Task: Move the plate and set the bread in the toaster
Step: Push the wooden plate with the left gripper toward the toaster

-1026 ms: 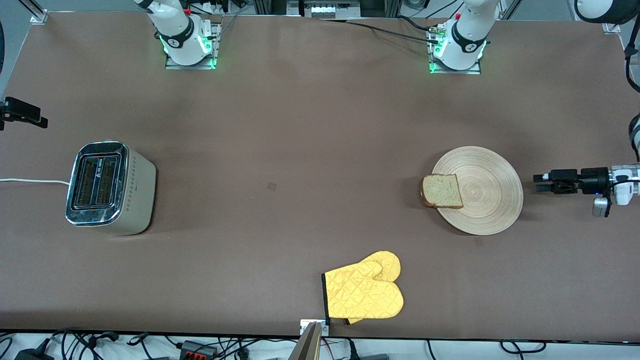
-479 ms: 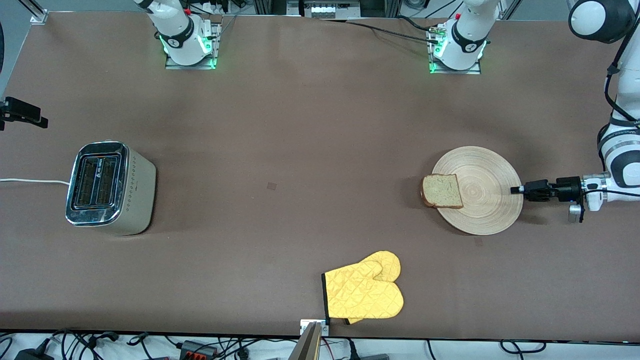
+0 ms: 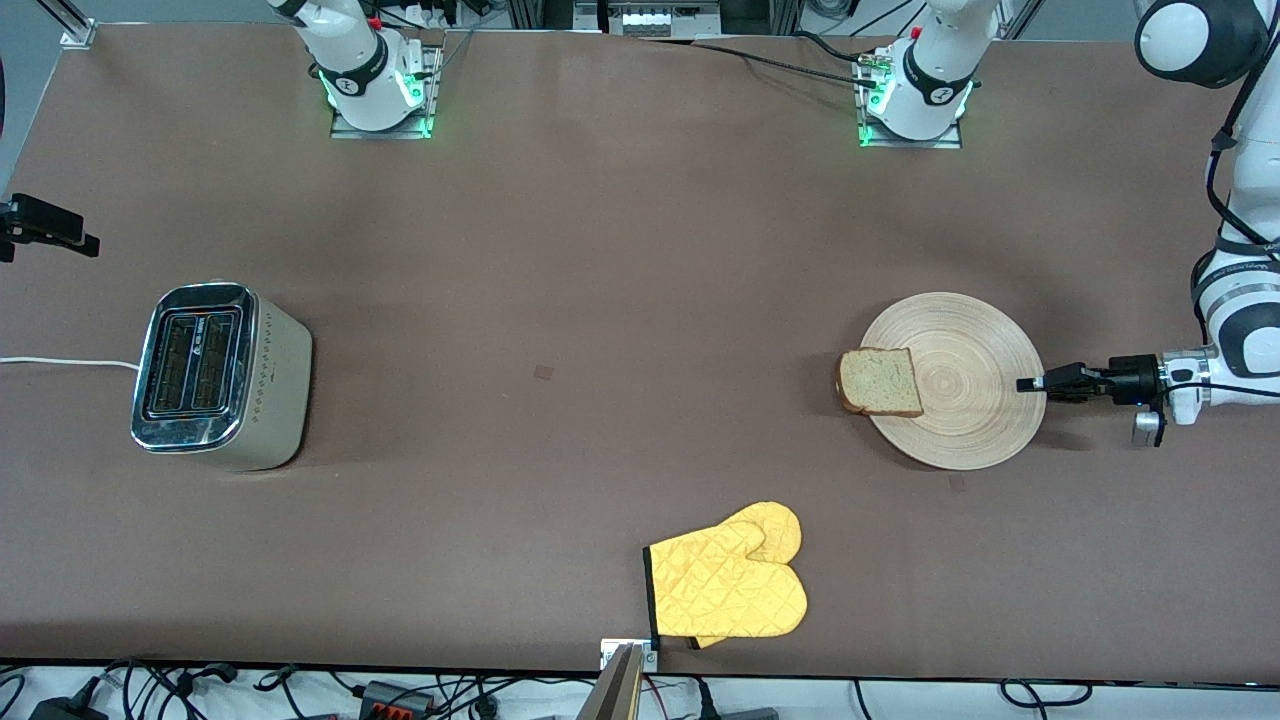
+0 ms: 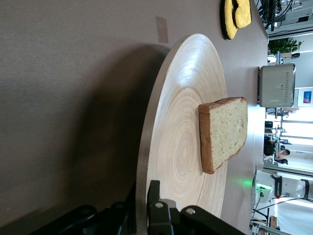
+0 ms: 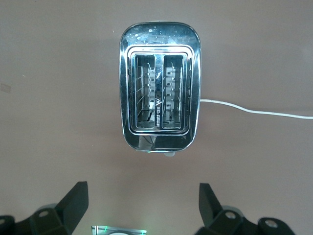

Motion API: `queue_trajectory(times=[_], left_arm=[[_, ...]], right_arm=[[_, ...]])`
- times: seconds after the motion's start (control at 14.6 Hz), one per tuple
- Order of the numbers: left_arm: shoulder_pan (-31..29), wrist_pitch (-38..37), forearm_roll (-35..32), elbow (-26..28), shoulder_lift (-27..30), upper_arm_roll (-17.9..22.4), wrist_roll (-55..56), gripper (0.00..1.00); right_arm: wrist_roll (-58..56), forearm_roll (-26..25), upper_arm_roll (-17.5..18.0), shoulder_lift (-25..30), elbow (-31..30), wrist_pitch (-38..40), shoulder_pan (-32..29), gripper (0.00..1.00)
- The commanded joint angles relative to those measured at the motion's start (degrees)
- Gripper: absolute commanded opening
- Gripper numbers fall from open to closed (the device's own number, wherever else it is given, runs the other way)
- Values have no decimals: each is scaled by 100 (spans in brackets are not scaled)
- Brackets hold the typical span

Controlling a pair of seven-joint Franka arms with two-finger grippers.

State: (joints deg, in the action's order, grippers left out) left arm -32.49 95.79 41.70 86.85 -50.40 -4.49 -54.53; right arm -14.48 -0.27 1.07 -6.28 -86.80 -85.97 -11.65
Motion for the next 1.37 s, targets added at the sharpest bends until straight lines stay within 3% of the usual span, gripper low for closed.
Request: queue_trajectory(times=[0.0, 0.21, 0.68, 1.09, 1.3], left_arm=[[409, -34, 119, 17, 188, -104, 625, 5], [813, 98, 602, 52, 215, -280, 1243, 3], [1999, 300, 638, 236, 276, -1087, 1901, 0], [3132, 2537, 1725, 780, 224, -1826, 2201, 0], [4020, 3523, 2674, 887, 180, -1853, 2122, 0]], right_arm=[[-2, 98, 16, -23, 93, 80, -57, 100], [-3, 106, 24, -23, 93, 89, -92, 100], [-3, 106, 25, -40, 93, 89, -101, 100], [-3, 115, 24, -40, 93, 89, -110, 100], [-3, 115, 24, -40, 93, 89, -110, 100]])
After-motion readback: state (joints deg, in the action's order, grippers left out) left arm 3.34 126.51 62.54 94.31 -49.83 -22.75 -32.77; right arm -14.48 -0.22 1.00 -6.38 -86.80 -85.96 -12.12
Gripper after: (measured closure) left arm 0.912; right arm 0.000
